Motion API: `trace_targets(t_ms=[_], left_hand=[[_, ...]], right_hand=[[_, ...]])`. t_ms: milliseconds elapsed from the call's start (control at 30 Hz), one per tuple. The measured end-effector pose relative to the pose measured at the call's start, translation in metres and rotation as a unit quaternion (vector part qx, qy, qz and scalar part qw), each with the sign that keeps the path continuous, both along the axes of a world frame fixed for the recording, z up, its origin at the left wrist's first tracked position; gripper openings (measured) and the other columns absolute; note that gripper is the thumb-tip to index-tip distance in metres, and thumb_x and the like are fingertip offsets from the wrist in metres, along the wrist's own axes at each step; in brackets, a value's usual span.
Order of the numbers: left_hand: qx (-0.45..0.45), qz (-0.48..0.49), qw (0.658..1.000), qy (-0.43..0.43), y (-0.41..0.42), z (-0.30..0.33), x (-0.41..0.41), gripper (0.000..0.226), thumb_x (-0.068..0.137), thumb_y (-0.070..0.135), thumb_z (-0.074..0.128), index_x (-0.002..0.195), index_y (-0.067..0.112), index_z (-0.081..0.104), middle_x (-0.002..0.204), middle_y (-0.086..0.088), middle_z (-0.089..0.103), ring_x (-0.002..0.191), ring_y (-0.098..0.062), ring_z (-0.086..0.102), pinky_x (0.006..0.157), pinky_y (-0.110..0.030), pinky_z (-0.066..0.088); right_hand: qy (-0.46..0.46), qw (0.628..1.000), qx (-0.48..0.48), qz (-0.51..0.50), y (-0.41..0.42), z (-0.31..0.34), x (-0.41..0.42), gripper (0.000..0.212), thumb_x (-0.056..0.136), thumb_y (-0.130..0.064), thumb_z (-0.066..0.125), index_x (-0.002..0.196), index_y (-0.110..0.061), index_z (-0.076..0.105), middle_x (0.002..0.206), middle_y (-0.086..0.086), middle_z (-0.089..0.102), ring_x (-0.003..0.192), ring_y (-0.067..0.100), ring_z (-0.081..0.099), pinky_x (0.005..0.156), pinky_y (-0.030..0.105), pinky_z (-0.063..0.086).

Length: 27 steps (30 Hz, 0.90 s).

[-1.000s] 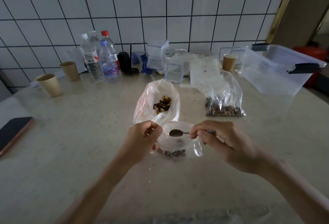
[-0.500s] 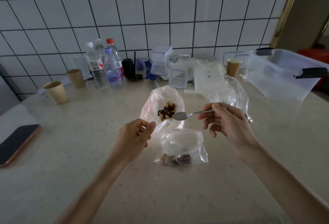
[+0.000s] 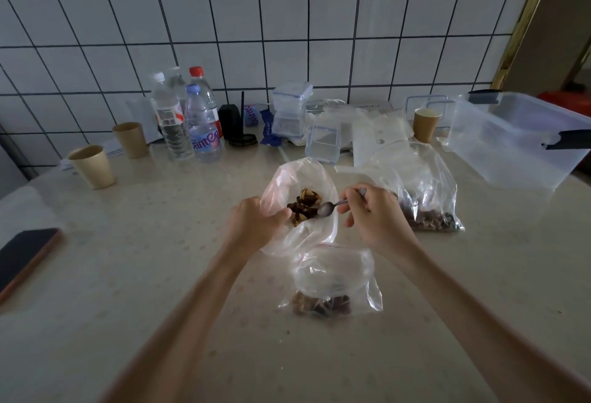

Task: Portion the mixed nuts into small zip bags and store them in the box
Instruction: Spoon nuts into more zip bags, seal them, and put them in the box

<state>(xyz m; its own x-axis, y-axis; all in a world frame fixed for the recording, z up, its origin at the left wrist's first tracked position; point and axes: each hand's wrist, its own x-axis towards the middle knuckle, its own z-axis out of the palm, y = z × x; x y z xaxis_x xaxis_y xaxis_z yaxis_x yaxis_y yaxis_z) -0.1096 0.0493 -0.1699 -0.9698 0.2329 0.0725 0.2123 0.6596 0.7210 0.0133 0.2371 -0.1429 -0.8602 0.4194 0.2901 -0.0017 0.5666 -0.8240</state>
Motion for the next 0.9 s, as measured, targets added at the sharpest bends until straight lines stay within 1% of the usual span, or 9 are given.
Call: trace_targets(t_ms=[67,200,333,433,467,633,767,867,900], left_hand=[[0.027,-0.005,1.0,0.002,0.005,-0.001,-0.001,0.017,0.088,0.026,0.071,0.081,0.017,0.059,0.074,0.002,0.062,0.065,-0.017,0.059,0.048,-0.025,0.037],[0.083,-0.013,0.996,0.001,0.008,-0.006,-0.002,0.002,0.092,0.015,0.061,0.093,0.013,0.06,0.083,-0.002,0.063,0.069,-0.016,0.058,0.054,-0.028,0.041],[0.121,-0.041,0.992,-0.005,0.009,-0.007,-0.005,0.005,0.091,0.015,0.067,0.092,0.016,0.063,0.088,0.0,0.071,0.08,-0.019,0.068,0.063,-0.033,0.053],[0.158,-0.067,0.985,-0.01,0.007,-0.009,-0.004,0.018,0.089,0.008,0.066,0.1,0.021,0.067,0.083,0.013,0.075,0.074,-0.005,0.072,0.058,-0.021,0.051],[0.166,-0.078,0.983,-0.013,0.006,-0.009,-0.003,0.02,0.087,0.008,0.067,0.1,0.023,0.068,0.082,0.017,0.075,0.073,-0.002,0.072,0.059,-0.021,0.052],[0.203,-0.106,0.973,-0.04,0.008,-0.008,-0.001,0.024,0.068,0.025,0.074,0.09,0.034,0.069,0.086,0.01,0.077,0.082,-0.018,0.074,0.068,-0.042,0.061],[0.219,-0.124,0.965,-0.067,0.006,-0.008,0.001,0.033,0.078,0.016,0.074,0.093,0.045,0.071,0.088,0.011,0.079,0.078,-0.013,0.076,0.063,-0.03,0.059],[0.255,-0.107,0.955,-0.108,0.003,-0.007,-0.001,0.035,0.087,0.007,0.067,0.102,0.038,0.074,0.1,0.006,0.081,0.093,-0.024,0.077,0.078,-0.038,0.059],[0.263,-0.098,0.953,-0.114,0.002,-0.006,-0.001,0.033,0.089,0.007,0.064,0.104,0.035,0.074,0.1,0.002,0.081,0.095,-0.027,0.076,0.078,-0.038,0.058]], right_hand=[[0.005,1.0,0.031,0.002,0.0,-0.005,-0.002,0.026,0.108,-0.015,0.044,0.092,-0.018,0.065,0.086,-0.005,0.074,0.063,-0.007,0.065,0.058,0.009,0.047],[0.009,0.999,-0.04,-0.009,0.001,-0.015,-0.01,0.026,0.107,-0.012,0.045,0.098,-0.013,0.069,0.085,0.0,0.076,0.059,0.004,0.066,0.049,0.013,0.045],[-0.009,0.986,-0.168,-0.015,0.005,-0.016,-0.02,0.027,0.108,-0.011,0.044,0.098,-0.006,0.069,0.082,0.008,0.077,0.06,0.015,0.067,0.047,0.028,0.047],[-0.02,0.965,-0.259,-0.011,0.01,-0.016,-0.026,0.027,0.107,-0.009,0.044,0.101,0.002,0.068,0.08,0.015,0.078,0.059,0.021,0.066,0.045,0.03,0.046],[-0.026,0.96,-0.278,-0.006,0.011,-0.017,-0.027,0.027,0.107,-0.008,0.044,0.102,0.003,0.068,0.081,0.015,0.078,0.059,0.022,0.066,0.045,0.03,0.046],[-0.068,0.928,-0.365,0.021,0.015,-0.023,-0.033,0.027,0.105,-0.013,0.047,0.109,0.003,0.068,0.092,0.018,0.079,0.061,0.022,0.067,0.048,0.029,0.047],[-0.088,0.901,-0.425,0.022,0.016,-0.027,-0.038,0.027,0.106,-0.017,0.048,0.111,0.002,0.068,0.096,0.018,0.08,0.063,0.023,0.068,0.047,0.03,0.047],[-0.087,0.882,-0.464,0.015,0.017,-0.029,-0.038,0.026,0.108,-0.016,0.048,0.112,0.001,0.067,0.098,0.018,0.08,0.065,0.022,0.071,0.048,0.029,0.049],[-0.083,0.88,-0.468,0.012,0.017,-0.03,-0.038,0.026,0.108,-0.016,0.048,0.112,0.001,0.068,0.098,0.018,0.08,0.066,0.023,0.072,0.049,0.029,0.049]])
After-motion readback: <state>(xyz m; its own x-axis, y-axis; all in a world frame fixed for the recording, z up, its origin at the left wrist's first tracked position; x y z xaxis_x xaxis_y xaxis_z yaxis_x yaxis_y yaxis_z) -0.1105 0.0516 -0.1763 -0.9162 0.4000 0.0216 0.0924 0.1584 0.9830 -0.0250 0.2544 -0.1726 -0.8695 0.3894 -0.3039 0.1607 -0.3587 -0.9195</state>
